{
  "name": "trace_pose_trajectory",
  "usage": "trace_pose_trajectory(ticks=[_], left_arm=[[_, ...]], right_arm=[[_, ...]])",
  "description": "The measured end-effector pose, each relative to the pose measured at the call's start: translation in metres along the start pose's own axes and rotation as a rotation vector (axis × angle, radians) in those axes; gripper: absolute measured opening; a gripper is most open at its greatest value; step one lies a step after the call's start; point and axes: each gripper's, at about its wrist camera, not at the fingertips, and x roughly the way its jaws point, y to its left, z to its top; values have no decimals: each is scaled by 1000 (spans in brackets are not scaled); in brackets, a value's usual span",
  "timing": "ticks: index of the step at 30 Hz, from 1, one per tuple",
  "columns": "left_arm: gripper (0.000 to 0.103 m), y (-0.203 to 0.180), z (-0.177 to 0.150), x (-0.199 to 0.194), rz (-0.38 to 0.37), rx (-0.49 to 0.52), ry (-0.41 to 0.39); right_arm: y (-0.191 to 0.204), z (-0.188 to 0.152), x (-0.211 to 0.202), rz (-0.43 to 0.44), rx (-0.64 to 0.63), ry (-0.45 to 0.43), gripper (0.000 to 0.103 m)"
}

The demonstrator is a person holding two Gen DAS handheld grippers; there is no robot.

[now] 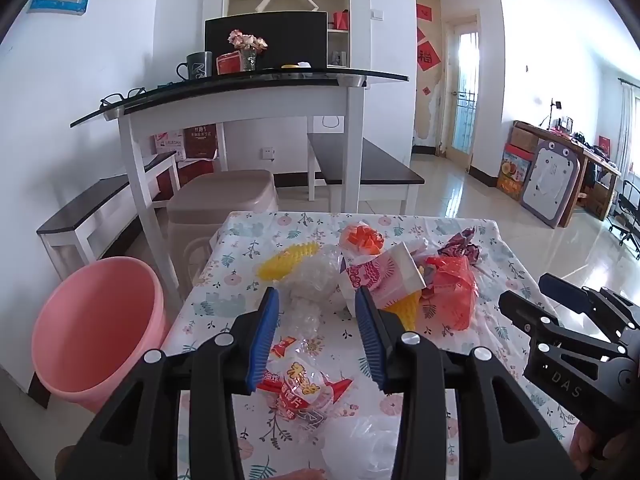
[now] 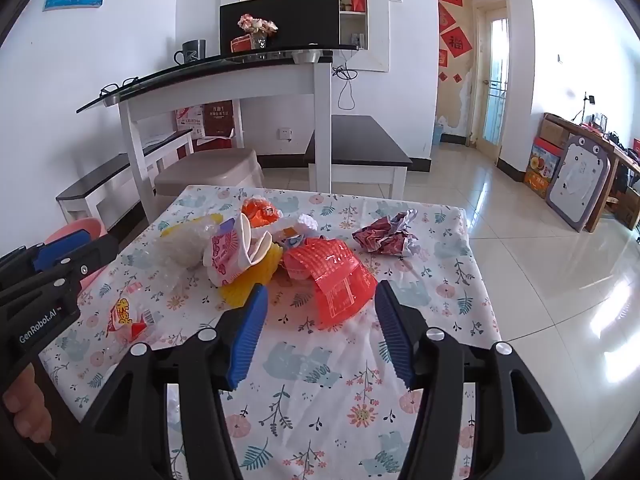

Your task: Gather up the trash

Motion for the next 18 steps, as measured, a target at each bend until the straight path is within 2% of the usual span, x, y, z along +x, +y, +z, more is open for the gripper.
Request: trace_pose_trajectory(ticks=[18], left_arm=[[39, 8, 0, -1, -8, -13, -2]], right_arm=[[3, 5, -4, 3, -4, -24, 56]])
